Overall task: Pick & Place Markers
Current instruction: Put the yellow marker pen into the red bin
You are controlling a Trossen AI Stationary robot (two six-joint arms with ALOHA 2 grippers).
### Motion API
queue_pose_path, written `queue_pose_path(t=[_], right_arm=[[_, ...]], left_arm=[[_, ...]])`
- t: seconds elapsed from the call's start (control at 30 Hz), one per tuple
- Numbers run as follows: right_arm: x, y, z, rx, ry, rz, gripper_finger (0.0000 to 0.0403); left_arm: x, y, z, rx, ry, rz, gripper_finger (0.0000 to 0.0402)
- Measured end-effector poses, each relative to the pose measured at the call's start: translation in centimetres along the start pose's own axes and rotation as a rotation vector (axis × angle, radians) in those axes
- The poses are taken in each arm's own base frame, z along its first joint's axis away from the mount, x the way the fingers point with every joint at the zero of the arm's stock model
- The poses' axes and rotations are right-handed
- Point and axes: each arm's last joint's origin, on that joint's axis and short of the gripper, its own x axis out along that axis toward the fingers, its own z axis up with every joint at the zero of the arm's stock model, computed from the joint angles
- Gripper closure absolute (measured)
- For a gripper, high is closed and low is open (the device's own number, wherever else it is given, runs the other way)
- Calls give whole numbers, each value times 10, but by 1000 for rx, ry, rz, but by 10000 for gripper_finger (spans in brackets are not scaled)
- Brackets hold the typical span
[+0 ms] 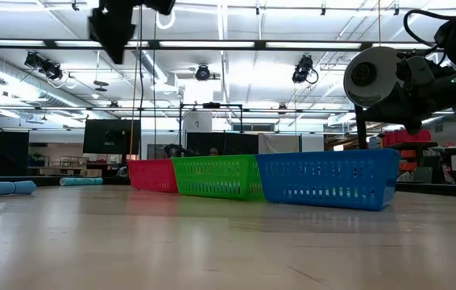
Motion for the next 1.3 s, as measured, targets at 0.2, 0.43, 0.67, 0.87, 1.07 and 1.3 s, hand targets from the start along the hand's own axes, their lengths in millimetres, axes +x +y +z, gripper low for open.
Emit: queue_pose_path(t=[0.2, 0.43, 0.67, 0.87, 1.07, 1.3], right_arm=[[0, 0, 0, 0, 0, 0, 403], [0, 0, 0, 0, 1, -1, 403], [0, 0, 0, 0, 0, 0, 403], [0, 0, 0, 0, 0, 0, 403], [0, 0, 0, 0, 0, 0, 403], [0, 0, 0, 0, 0, 0, 403]], left_arm=[[-10, 1, -11, -288, -13, 37, 134], [-12, -5, -25, -627, -88, 118, 134], [-12, -12, -31, -951, -102, 102, 134], [-12, -9, -35, -1127, -25, 130, 134], [-12, -14, -45, -1385, -39, 161, 134], [-5, -26, -53, -1485, -92, 152, 134]])
